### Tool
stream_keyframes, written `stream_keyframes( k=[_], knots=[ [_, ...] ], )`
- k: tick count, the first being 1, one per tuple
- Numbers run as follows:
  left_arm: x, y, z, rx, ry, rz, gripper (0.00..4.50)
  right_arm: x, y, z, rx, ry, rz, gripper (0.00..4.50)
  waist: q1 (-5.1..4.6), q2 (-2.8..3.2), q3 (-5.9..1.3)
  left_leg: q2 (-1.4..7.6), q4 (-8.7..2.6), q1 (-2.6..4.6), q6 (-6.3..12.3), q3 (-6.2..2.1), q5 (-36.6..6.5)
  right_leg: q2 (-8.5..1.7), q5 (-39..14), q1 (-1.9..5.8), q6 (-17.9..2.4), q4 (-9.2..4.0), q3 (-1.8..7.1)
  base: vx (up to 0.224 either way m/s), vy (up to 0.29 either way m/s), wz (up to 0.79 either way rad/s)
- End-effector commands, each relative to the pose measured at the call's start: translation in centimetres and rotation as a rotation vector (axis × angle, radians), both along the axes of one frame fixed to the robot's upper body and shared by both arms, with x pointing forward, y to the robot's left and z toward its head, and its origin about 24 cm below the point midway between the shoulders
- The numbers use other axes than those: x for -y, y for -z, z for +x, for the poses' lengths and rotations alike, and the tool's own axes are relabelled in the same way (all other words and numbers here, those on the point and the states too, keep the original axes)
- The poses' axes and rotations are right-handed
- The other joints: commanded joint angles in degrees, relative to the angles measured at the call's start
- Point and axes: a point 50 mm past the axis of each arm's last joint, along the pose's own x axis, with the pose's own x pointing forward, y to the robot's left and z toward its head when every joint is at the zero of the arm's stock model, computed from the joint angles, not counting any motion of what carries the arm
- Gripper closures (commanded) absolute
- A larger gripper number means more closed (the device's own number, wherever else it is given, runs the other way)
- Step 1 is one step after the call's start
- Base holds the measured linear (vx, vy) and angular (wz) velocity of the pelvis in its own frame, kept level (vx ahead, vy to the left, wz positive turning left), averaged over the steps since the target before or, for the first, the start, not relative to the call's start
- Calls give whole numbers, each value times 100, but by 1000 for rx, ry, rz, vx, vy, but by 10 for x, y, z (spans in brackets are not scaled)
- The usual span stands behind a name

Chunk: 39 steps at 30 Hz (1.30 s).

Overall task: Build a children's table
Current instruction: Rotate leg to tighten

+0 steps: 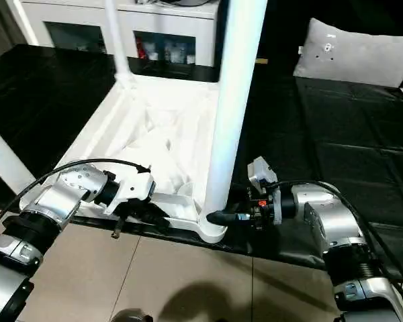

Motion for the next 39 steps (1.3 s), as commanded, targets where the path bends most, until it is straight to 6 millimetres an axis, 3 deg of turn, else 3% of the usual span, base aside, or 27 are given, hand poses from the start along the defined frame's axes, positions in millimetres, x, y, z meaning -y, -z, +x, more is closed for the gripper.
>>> stream_keyframes(
  k=[1, 8, 10, 13, 14, 15, 16, 20, 21, 22, 23, 25, 28, 30, 32, 34, 36, 37, 39],
  knots=[
    [10, -11, 2, 23, 75, -18, 450, -1, -3, 0, -4, -17, 1, 239, -36, -35, -477, 251, -337, 50, 484, -48, -593, -588, -2383, 378, 185, -393, 388, 0, 0, 0],
    [17, -13, 7, -31, -42, -94, 450, -12, -2, 3, -43, 76, 40, 248, -55, -19, -468, 243, -340, 50, 425, -45, -612, -576, -2408, 378, 217, -411, 373, 0, 0, 0],
    [26, -12, 12, -55, -183, -117, 450, -23, 5, 23, -22, 335, -22, 248, -82, 6, -447, 252, -346, 86, 316, -53, -724, -581, -2623, 344, 231, -459, 347, 0, 0, 0],
    [34, -13, 16, -64, -282, -148, 450, -31, 7, 35, -22, 505, -51, 249, -301, 2, -421, 192, -342, 45, 143, -85, -933, -578, -2969, 410, 430, -558, 225, 0, 0, 0],
    [38, -14, 18, -54, -320, -159, 450, -33, 8, 38, -25, 557, -60, 249, -394, 3, -408, 161, -308, 75, 154, -75, -1073, -571, -3161, 398, 564, -643, 164, 0, 0, 0],
    [41, -14, 20, -40, -355, -166, 450, -36, 8, 42, -30, 605, -63, 249, -420, 28, -419, 165, -304, 104, 165, -72, -1117, -569, -3171, 398, 574, -653, 151, 0, 0, 0],
    [45, -14, 22, -22, -391, -168, 450, -40, 8, 46, -24, 655, -57, 249, -540, 24, -427, 200, -311, 48, 206, -112, -1187, -565, -3068, 452, 663, -659, 94, 0, 0, 0],
    [57, -15, 27, 22, -502, -192, 450, -52, 6, 55, 1, 799, -33, 249, -685, 71, -425, 241, -297, 100, 278, -108, -1391, -566, -3035, 449, 739, -727, 23, 0, 0, 0],
    [61, -16, 28, 40, -521, -197, 450, -57, 4, 57, 13, 820, -13, 197, -702, 86, -422, 301, -316, 122, 303, -124, -1482, -579, -2961, 442, 721, -709, 38, 0, 0, 0],
    [63, -17, 29, 49, -527, -197, 450, -60, 3, 57, 6, 835, 13, 197, -710, 98, -418, 326, -326, 142, 300, -126, -1535, -593, -2930, 430, 682, -705, 51, 0, 0, 0],
    [64, -17, 29, 56, -530, -195, 450, -63, 3, 58, -3, 843, 41, 181, -725, 71, -427, 294, -323, 146, 274, -118, -1523, -615, -2862, 433, 623, -687, 72, 0, 0, 0],
    [64, -18, 30, 66, -530, -194, 450, -64, 2, 57, -4, 842, 60, 164, -700, 62, -444, 213, -329, 117, 294, -85, -1259, -636, -2701, 444, 523, -654, 117, 0, 0, 0],
    [61, -19, 29, 79, -521, -183, 450, -65, 1, 54, 15, 812, 76, 137, -630, 94, -475, 254, -360, 75, 380, -99, -872, -632, -2175, 460, 284, -531, 198, 0, 0, 0],
    [59, -19, 29, 92, -514, -176, 450, -64, 1, 52, 28, 802, 72, 119, -570, 70, -498, 252, -348, 47, 404, -92, -677, -642, -1868, 457, 139, -444, 248, 0, 0, 0],
    [55, -19, 29, 104, -494, -166, 450, -58, 1, 49, 46, 778, 70, 95, -530, 44, -501, 187, -334, 22, 435, -69, -604, -623, -1845, 467, 173, -421, 261, 0, 0, 0],
    [43, -16, 25, 112, -432, -146, 450, -38, 0, 41, 88, 710, 72, 79, -449, 59, -537, 216, -323, -20, 582, -88, -334, -611, -1465, 472, 214, -334, 275, 0, 0, 0],
    [43, -16, 25, 112, -432, -146, 450, -38, 0, 41, 88, 710, 72, 66, -421, 63, -533, 242, -316, -6, 609, -92, -315, -602, -1386, 442, 191, -318, 280, 0, 0, 0],
    [39, -16, 22, 131, -370, -137, 450, -27, -1, 36, 105, 656, 52, 50, -404, 65, -518, 241, -323, 3, 568, -85, -428, -619, -1532, 439, 137, -339, 265, 0, 0, 0],
    [37, -15, 21, 135, -337, -131, 450, -22, -1, 34, 110, 623, 40, 44, -369, 69, -510, 232, -323, 14, 547, -72, -530, -606, -1718, 439, 214, -364, 262, 0, 0, 0]
  ],
)
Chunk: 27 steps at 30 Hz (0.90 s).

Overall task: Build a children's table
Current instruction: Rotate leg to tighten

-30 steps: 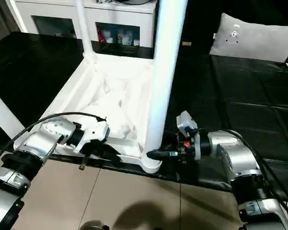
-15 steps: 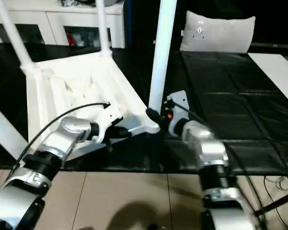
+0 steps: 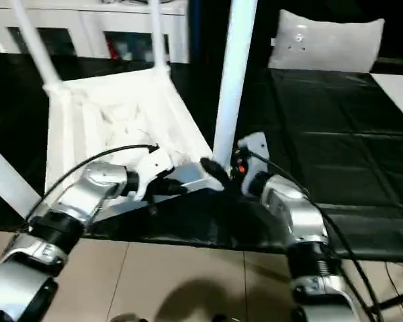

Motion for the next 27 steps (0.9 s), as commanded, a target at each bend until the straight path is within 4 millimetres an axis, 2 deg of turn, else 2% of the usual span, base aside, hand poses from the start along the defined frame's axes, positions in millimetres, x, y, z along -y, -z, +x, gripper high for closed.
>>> stream_keyframes(
  k=[1, 3, 4, 7, 10, 13, 14, 17, 18, 19, 27],
  knots=[
    [7, -16, -1, 78, 121, -27, 450, 4, -6, -5, 17, -86, 9, 34, 42, 27, -502, 217, -293, 27, 574, -61, -539, -528, -1746, 452, 260, -366, 447, 0, 0, 0],
    [6, -16, -1, 76, 133, -22, 450, 8, -7, -7, 12, -109, 15, 12, 105, 25, -493, 230, -293, 51, 553, -51, -626, -523, -1879, 432, 291, -390, 437, 0, 0, 0],
    [3, -16, -3, 72, 169, -13, 450, 13, -9, -10, 7, -151, 12, 2, 135, 1, -488, 224, -299, 59, 508, -49, -685, -528, -1998, 431, 310, -407, 428, 0, 0, 0],
    [0, -17, -4, 69, 213, -3, 450, 18, -10, -13, 6, -199, -7, 2, 176, 5, -495, 231, -294, 49, 500, -55, -671, -525, -2029, 437, 376, -395, 432, 0, 0, 0],
    [-6, -16, -11, 35, 349, 30, 450, 27, -11, -19, 25, -335, -115, 2, 262, -5, -500, 206, -284, 39, 505, -40, -640, -525, -2008, 434, 419, -379, 442, 0, 0, 0],
    [-9, -16, -14, 11, 408, 44, 450, 28, -11, -23, 0, -437, -120, 2, 293, -4, -504, 216, -282, 32, 511, -44, -621, -516, -1990, 433, 403, -370, 430, 0, 0, 0],
    [-10, -16, -16, 4, 428, 51, 450, 28, -13, -25, -8, -478, -113, 18, 313, -3, -500, 218, -281, 40, 523, -42, -649, -514, -2028, 430, 395, -383, 422, 0, 0, 0],
    [-12, -16, -16, -3, 447, 58, 450, 28, -14, -27, -19, -523, -104, 29, 370, -3, -504, 249, -283, 61, 517, -46, -639, -521, -2009, 410, 323, -374, 440, 0, 0, 0],
    [-12, -16, -17, -7, 456, 62, 450, 28, -13, -29, -37, -559, -104, 39, 379, -46, -502, 242, -282, 57, 517, -37, -660, -522, -2035, 420, 310, -378, 433, 0, 0, 0],
    [-13, -15, -17, -8, 460, 65, 450, 28, -12, -31, -48, -577, -105, 46, 390, -28, -493, 233, -283, 49, 516, -38, -674, -524, -2114, 425, 336, -386, 427, 0, 0, 0],
    [-12, -15, -19, -20, 491, 51, 450, 24, -8, -35, -87, -661, -73, 114, 371, -36, -498, 202, -275, 32, 470, -34, -668, -496, -2234, 432, 503, -412, 398, 0, 0, 0]
  ],
)
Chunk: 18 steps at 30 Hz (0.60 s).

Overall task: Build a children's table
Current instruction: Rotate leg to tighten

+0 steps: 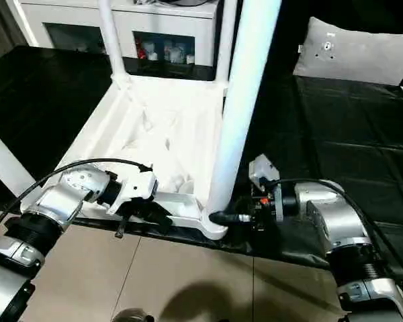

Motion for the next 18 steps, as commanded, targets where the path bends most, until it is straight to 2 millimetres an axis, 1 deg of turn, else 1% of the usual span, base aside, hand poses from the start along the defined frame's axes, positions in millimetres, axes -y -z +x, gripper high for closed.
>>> stream_keyframes(
  k=[1, 2, 3, 6, 7, 9, 13, 14, 15, 16, 17, 18],
  knots=[
    [8, -13, 2, 37, 74, -27, 450, -1, -2, 1, -7, -23, 12, 124, -36, -52, -500, 210, -309, 26, 470, -38, -643, -486, -2200, 415, 503, -411, 392, 0, 0, 0],
    [8, -12, 2, 37, 75, -26, 450, -1, -2, 0, -8, -27, 11, 137, -32, -45, -499, 214, -309, 29, 471, -41, -636, -487, -2194, 409, 501, -407, 394, 0, 0, 0],
    [8, -12, 2, 36, 75, -26, 450, -1, -2, 0, -10, -29, 12, 137, -33, -44, -498, 213, -309, 29, 470, -40, -631, -488, -2193, 408, 504, -409, 395, 0, 0, 0],
    [8, -12, 2, 34, 74, -27, 450, -1, -1, -1, -26, -38, 18, 171, -32, -41, -502, 206, -305, 26, 474, -36, -629, -483, -2196, 409, 518, -408, 391, 0, 0, 0],
    [7, -11, 1, 32, 74, -24, 450, -1, -1, -2, -33, -39, 28, 171, -32, -38, -500, 211, -308, 23, 474, -41, -619, -486, -2187, 410, 514, -406, 393, 0, 0, 0],
    [6, -11, 1, 28, 71, -22, 450, -1, 0, -2, -39, -40, 35, 194, -32, -39, -499, 208, -308, 31, 469, -38, -627, -487, -2206, 406, 513, -417, 390, 0, 0, 0],
    [4, -9, 2, 8, 33, -25, 450, -5, 2, -4, -60, -22, 72, 226, -32, -39, -499, 207, -308, 31, 446, -38, -643, -489, -2245, 406, 526, -421, 386, 0, 0, 0],
    [4, -9, 3, -4, 5, -34, 450, -8, 3, -4, -62, 0, 81, 231, -31, -17, -494, 206, -309, 33, 438, -39, -654, -489, -2266, 401, 526, -428, 385, 0, 0, 0],
    [5, -9, 5, -13, -39, -39, 450, -11, 4, -2, -64, 36, 85, 234, -39, -23, -493, 212, -311, 37, 430, -35, -660, -486, -2275, 402, 530, -437, 385, 0, 0, 0],
    [6, -9, 6, -21, -80, -44, 450, -13, 5, 0, -66, 69, 86, 235, -64, -22, -479, 221, -317, 44, 375, -44, -721, -490, -2366, 398, 530, -457, 360, 0, 0, 0],
    [9, -9, 9, -27, -136, -59, 450, -16, 7, 7, -43, 156, 52, 238, -78, -22, -475, 219, -319, 51, 334, -48, -730, -499, -2419, 395, 537, -465, 359, 0, 0, 0],
    [10, -9, 10, -29, -156, -64, 450, -18, 8, 9, -33, 190, 37, 239, -100, -26, -452, 183, -311, 73, 286, -35, -821, -485, -2623, 381, 607, -519, 324, 0, 0, 0]
  ],
)
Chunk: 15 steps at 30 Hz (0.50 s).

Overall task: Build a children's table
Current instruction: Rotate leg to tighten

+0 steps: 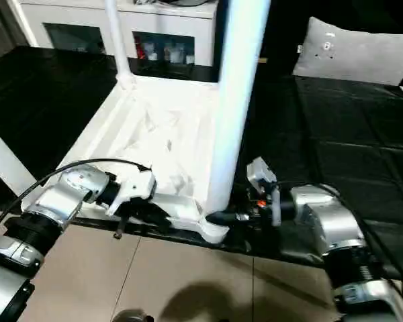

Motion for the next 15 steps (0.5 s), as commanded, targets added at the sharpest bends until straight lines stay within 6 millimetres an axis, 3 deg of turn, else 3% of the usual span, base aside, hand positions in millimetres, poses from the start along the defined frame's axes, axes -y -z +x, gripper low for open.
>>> stream_keyframes(
  k=[1, 2, 3, 4, 5, 6, 8, 9, 10, 11, 12, 13, 14, 15],
  knots=[
    [18, -12, 7, 42, -59, -67, 450, -8, 4, 12, -4, 158, -42, 239, -66, -50, -438, 150, -305, 46, 284, -28, -877, -478, -2724, 377, 672, -537, 301, 0, 0, 0],
    [26, -14, 11, 40, -147, -92, 450, -16, 7, 26, -12, 339, -81, 240, -122, -48, -435, 146, -305, 50, 254, -36, -936, -471, -2847, 378, 753, -574, 270, 0, 0, 0],
    [30, -15, 13, 47, -180, -103, 450, -19, 7, 31, -21, 404, -88, 240, -246, -31, -418, 188, -306, 36, 173, -80, -982, -469, -2891, 391, 765, -604, 212, 0, 0, 0],
    [33, -15, 14, 53, -196, -110, 450, -21, 8, 33, -26, 436, -90, 243, -382, 4, -427, 258, -301, 15, 165, -134, -1195, -474, -2979, 455, 843, -643, 148, 0, 0, 0],
    [36, -15, 16, 59, -221, -114, 450, -24, 8, 36, -25, 475, -96, 243, -433, 21, -432, 310, -308, 13, 195, -155, -1309, -491, -2959, 476, 876, -634, 152, 0, 0, 0],
    [39, -16, 17, 64, -240, -115, 450, -26, 8, 39, -29, 510, -97, 243, -523, 61, -432, 467, -377, 17, 278, -215, -1592, -518, -2832, 508, 828, -563, 211, 0, 0, 0],
    [51, -15, 24, 104, -331, -107, 450, -37, 7, 48, -63, 648, -65, 243, -618, 55, -400, 609, -459, 46, 252, -265, -2029, -556, -2736, 497, 654, -419, 357, 0, 0, 0],
    [52, -15, 24, 108, -338, -105, 450, -38, 7, 48, -61, 657, -64, 243, -665, 14, -383, 435, -376, 92, 157, -189, -2004, -602, -3044, 428, 631, -525, 373, 0, 0, 0],
    [54, -15, 25, 115, -351, -103, 450, -39, 6, 49, -55, 671, -64, 243, -680, -60, -373, 27, -182, 177, 145, -1, -1612, -599, -3552, 322, 784, -736, 225, 0, 0, 0],
    [63, -16, 27, 126, -391, -128, 450, -45, 5, 51, 11, 703, -48, 211, -669, -82, -362, -75, -156, 145, 215, 48, -1478, -558, -3688, 333, 920, -766, 152, 0, 0, 0],
    [66, -17, 28, 130, -394, -135, 450, -46, 4, 51, 17, 715, -35, 191, -669, -75, -362, -82, -173, 117, 293, 51, -1407, -506, -3703, 363, 1048, -797, 100, 0, 0, 0],
    [70, -18, 28, 133, -402, -143, 450, -48, 4, 52, 20, 738, -21, 178, -710, 17, -411, 84, -241, 76, 410, -47, -1352, -410, -3275, 444, 1214, -825, 41, 0, 0, 0],
    [70, -18, 28, 135, -403, -142, 450, -48, 4, 52, 19, 740, -18, 175, -725, 42, -438, 184, -274, 55, 427, -101, -1340, -429, -3041, 490, 1164, -784, 70, 0, 0, 0],
    [70, -19, 29, 150, -407, -136, 450, -48, 3, 51, 20, 753, 4, 168, -733, 99, -479, 441, -359, 20, 508, -230, -1340, -503, -2460, 534, 919, -577, 205, 0, 0, 0]
  ],
)
